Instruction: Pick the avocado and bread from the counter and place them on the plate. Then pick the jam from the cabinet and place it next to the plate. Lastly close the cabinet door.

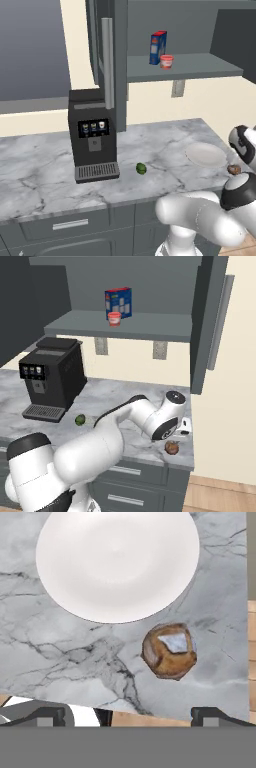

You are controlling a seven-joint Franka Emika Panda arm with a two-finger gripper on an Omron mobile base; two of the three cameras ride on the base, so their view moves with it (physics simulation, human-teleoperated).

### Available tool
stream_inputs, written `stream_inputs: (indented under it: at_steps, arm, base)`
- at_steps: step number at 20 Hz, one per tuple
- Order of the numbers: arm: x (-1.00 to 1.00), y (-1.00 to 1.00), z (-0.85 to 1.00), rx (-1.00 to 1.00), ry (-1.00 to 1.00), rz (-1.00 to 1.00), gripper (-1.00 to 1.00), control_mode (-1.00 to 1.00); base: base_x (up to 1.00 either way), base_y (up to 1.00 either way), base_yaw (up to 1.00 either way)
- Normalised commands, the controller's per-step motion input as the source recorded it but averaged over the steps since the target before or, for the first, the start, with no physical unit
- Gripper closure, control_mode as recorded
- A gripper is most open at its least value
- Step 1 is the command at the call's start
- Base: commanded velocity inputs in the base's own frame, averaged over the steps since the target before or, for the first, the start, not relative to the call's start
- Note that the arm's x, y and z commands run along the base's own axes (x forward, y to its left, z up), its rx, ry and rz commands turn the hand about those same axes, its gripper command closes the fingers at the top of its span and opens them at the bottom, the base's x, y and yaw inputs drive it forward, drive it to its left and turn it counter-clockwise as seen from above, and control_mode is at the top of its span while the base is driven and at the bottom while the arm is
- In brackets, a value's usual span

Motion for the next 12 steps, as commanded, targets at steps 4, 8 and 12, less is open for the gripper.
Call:
stream_inputs:
  at_steps: [4,8,12]
  arm:
    - [0.22,-0.03,-0.19,0.0,0.0,0.0,-1.0,-1.0]
    - [0.2,-0.04,-0.22,0.0,0.01,0.0,-1.0,-1.0]
    - [0.19,-0.09,-0.24,0.0,0.0,0.0,-1.0,-1.0]
  base:
    - [0.0,0.0,0.0]
    - [0.0,0.0,0.0]
    - [0.0,0.0,0.0]
